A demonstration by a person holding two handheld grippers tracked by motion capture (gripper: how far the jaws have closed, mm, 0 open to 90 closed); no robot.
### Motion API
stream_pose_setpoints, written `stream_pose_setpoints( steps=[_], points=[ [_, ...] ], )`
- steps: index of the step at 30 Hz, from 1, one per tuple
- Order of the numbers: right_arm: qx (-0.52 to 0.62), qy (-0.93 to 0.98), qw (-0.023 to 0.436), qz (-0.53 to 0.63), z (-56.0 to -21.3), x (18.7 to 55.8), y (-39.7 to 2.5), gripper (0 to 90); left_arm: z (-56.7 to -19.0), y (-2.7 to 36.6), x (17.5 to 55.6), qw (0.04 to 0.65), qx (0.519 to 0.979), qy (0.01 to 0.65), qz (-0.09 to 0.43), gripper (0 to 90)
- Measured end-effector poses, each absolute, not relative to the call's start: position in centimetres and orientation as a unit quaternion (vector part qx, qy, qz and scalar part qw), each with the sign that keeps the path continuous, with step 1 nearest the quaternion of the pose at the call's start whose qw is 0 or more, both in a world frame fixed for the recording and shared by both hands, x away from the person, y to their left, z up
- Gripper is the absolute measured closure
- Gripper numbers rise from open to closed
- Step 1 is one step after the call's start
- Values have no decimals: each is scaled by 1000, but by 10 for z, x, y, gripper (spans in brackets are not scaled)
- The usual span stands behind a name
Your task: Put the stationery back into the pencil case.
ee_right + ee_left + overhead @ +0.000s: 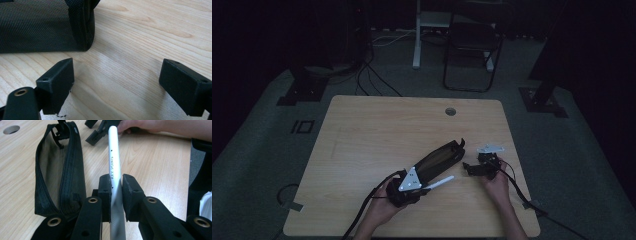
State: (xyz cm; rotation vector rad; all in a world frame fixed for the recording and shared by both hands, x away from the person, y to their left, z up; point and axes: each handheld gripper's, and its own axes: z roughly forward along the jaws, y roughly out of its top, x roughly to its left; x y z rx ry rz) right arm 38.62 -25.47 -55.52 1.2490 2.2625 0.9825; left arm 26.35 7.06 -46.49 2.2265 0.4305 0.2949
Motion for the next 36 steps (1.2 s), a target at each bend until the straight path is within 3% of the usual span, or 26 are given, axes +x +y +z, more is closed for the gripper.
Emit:
stream_pose_setpoints(
  steps=[36],
  points=[
    [444,804,187,349,-555,386,-255,128,-440,75,263,434,875,169,134,785]
  ],
)
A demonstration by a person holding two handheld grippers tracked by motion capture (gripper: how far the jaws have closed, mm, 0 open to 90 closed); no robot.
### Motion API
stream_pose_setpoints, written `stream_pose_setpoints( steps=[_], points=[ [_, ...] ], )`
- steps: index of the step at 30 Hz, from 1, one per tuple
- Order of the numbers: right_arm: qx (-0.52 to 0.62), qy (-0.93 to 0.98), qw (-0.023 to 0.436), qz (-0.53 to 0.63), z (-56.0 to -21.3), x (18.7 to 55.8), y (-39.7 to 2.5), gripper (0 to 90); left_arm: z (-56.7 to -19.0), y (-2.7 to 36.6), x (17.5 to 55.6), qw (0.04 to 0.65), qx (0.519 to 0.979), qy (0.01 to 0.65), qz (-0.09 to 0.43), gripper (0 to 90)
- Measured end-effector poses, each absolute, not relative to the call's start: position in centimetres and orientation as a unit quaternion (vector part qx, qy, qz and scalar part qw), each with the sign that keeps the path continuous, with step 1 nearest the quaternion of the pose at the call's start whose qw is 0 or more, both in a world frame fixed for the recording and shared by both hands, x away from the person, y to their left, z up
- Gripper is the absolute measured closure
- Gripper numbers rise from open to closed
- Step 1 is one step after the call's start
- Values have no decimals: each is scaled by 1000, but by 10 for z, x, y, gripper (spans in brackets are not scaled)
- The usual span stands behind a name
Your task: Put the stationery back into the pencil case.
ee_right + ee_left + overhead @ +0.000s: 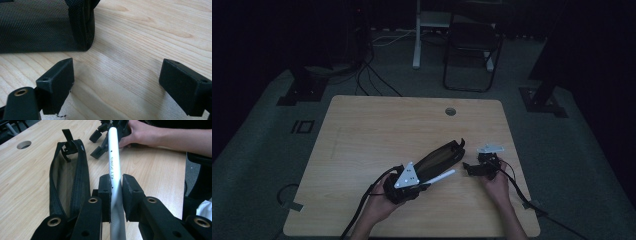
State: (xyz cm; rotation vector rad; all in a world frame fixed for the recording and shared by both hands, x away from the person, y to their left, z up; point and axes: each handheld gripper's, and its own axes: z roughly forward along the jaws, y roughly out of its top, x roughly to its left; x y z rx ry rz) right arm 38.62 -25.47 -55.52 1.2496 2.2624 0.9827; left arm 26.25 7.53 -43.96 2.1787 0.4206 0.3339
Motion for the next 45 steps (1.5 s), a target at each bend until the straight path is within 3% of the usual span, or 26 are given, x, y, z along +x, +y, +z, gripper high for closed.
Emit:
stream_pose_setpoints(
  steps=[45],
  points=[
    [444,804,187,349,-555,386,-255,128,-432,73,289,442,861,204,149,784]
  ],
)
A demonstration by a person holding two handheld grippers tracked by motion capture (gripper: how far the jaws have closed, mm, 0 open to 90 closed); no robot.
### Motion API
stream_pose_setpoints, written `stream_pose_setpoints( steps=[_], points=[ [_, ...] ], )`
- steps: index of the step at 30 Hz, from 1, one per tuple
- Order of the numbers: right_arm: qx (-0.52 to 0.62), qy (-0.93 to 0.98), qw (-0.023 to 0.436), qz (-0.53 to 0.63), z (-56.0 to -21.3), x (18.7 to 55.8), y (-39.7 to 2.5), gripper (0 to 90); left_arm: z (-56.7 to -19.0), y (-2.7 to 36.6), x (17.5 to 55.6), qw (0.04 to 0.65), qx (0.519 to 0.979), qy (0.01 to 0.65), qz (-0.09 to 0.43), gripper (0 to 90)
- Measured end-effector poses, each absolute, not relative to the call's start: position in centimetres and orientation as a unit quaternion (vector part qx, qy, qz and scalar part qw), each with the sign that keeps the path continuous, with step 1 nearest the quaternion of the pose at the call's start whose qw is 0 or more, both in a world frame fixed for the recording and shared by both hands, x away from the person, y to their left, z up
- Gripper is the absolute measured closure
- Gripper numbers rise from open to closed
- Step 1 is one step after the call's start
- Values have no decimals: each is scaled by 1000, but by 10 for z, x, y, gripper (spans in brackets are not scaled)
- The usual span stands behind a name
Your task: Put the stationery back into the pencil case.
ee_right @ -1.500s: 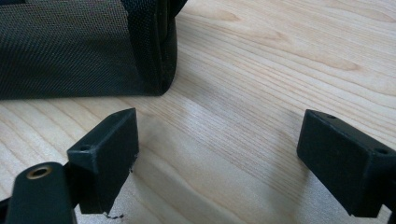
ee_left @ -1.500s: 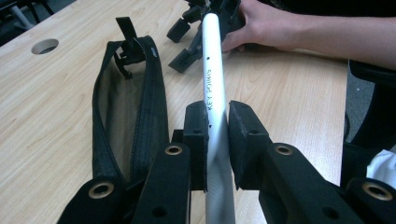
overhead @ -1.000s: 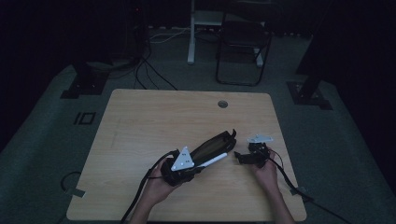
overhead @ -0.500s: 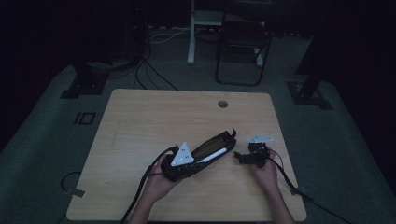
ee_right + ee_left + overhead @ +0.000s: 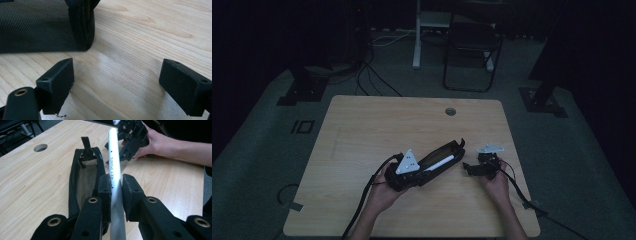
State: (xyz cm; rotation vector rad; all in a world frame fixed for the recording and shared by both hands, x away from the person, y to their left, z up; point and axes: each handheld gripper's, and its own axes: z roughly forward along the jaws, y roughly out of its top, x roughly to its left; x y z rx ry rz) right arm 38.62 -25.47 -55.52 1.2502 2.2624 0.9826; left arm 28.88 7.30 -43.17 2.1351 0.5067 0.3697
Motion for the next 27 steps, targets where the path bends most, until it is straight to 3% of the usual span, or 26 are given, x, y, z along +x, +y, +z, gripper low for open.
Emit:
stream_pose_setpoints(
  steps=[27],
  points=[
    [444,804,187,349,-555,386,-255,128,-438,73,306,444,854,229,144,784]
  ],
)
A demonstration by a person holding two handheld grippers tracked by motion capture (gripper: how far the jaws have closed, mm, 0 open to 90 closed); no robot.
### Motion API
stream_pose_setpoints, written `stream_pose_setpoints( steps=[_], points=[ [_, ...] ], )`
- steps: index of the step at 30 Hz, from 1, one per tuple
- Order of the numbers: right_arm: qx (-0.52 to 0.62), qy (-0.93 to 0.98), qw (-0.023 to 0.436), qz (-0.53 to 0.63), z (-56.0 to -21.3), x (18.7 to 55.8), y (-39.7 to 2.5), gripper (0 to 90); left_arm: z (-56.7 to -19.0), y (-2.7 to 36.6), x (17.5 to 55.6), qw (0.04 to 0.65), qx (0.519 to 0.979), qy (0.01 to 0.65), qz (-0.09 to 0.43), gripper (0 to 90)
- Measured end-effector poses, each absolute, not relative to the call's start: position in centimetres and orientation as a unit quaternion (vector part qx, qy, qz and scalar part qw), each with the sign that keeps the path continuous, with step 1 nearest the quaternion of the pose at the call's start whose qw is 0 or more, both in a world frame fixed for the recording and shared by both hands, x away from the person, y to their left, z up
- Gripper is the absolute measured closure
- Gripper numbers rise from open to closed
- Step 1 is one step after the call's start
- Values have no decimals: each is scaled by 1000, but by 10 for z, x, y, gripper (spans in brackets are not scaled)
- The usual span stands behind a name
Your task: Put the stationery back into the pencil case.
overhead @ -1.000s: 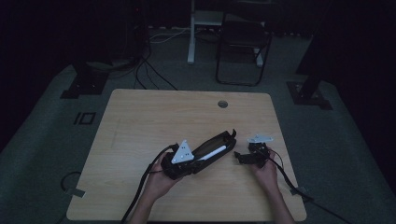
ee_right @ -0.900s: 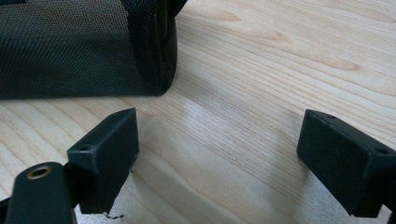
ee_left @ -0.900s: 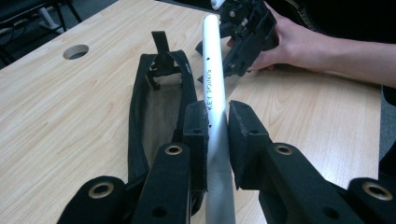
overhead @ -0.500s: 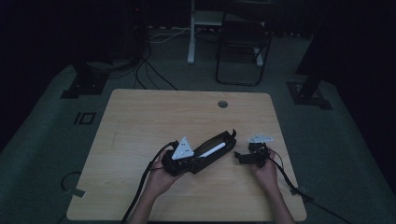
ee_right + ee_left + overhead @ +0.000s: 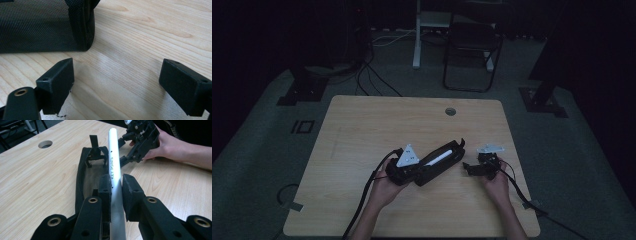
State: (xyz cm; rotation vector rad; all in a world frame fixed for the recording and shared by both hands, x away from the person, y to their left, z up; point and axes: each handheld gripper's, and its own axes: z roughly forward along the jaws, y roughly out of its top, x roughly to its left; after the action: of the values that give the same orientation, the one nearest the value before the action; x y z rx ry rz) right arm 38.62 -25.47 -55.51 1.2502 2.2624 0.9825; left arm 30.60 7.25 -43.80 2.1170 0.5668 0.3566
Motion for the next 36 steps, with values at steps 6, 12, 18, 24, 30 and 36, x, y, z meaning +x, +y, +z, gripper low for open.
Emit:
stream_pose_setpoints(
  steps=[6,12,18,24,30,36],
  points=[
    [444,804,187,349,-555,386,-255,128,-439,72,309,446,853,232,144,784],
    [444,804,187,349,-555,386,-255,128,-440,71,312,444,852,235,145,784],
    [443,804,188,349,-555,386,-255,128,-442,70,314,444,852,239,145,784],
    [443,804,187,349,-555,386,-255,128,-443,68,317,443,851,241,145,784],
    [444,804,187,349,-555,386,-255,128,-445,67,319,444,850,242,146,784],
    [444,804,187,349,-555,386,-255,128,-446,65,321,445,850,242,146,784]
  ],
)
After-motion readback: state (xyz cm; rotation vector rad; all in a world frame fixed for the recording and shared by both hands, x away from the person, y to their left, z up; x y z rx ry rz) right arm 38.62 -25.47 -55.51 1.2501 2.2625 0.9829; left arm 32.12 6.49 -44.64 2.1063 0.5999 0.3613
